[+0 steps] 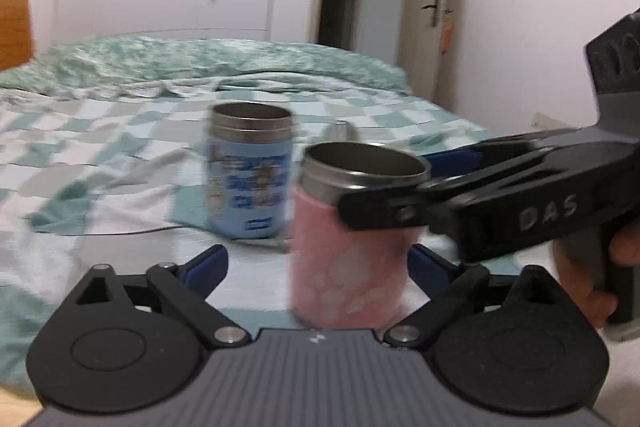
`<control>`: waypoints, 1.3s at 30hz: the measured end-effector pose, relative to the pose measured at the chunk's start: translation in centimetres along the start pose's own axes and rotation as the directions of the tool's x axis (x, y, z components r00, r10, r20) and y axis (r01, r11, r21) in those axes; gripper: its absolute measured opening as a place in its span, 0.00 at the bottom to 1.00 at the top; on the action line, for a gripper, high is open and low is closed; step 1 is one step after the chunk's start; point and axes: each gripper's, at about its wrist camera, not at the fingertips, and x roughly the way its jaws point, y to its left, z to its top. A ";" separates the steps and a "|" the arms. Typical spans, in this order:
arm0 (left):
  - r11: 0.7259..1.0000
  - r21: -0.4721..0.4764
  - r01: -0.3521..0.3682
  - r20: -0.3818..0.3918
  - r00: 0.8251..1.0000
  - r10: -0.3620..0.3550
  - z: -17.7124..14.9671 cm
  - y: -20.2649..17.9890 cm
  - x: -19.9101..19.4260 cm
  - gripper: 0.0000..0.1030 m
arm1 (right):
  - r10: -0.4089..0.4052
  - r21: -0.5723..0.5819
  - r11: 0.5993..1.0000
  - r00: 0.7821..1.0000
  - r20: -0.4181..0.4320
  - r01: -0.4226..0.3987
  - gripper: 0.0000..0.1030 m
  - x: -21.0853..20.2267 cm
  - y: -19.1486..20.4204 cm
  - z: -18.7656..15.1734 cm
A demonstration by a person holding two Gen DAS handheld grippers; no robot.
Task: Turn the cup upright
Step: 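Lower the pink cup upright beside the blue can and open the right gripper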
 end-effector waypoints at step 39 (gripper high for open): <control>0.943 -0.143 -0.300 0.135 0.938 0.319 1.3 -3.7 -14.2 1.00 | -0.242 0.096 0.969 0.954 0.177 0.228 0.98 -14.1 3.1 -2.9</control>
